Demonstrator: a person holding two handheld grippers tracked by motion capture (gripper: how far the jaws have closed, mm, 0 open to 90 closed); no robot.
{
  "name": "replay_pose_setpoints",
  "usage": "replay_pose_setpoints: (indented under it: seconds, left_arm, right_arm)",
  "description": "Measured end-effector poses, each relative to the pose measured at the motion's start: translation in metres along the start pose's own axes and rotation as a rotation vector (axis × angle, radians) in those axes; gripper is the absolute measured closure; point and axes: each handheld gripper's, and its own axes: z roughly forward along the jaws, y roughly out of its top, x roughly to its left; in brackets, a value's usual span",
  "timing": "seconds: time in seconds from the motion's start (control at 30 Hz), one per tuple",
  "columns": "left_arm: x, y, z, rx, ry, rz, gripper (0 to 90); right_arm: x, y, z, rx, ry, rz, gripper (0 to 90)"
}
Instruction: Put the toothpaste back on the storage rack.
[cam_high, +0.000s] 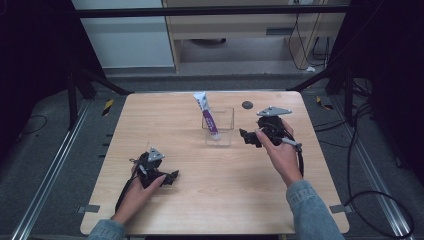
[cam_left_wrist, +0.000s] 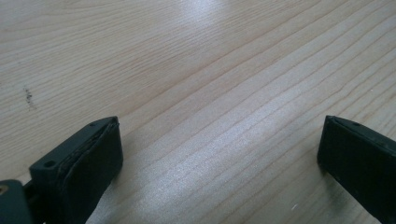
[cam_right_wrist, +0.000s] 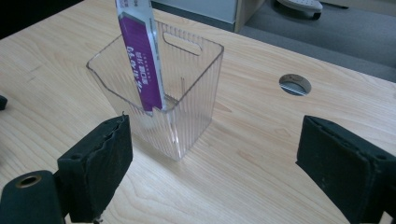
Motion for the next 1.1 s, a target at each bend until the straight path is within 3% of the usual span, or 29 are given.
replay_pose_setpoints:
  seconds: [0.23,0.6,1.1]
  left_arm:
    - [0.000,0.000,0.000,0.000,0.001,0.000,0.0]
    - [0.000,0.000,0.000,0.000,0.001,0.001,0.0]
    - [0.000,0.000,0.000,0.001,0.001,0.001,0.0]
  right_arm:
    - [-0.006,-0.014,-0.013,0.011,-0.031,-0.032,9.7]
    - [-0.022,-0.033,-0.027,0.029,-0.058,0.002,9.8]
    - [-0.049,-0.058,-0.026,0.075,-0.110,0.042,10.2]
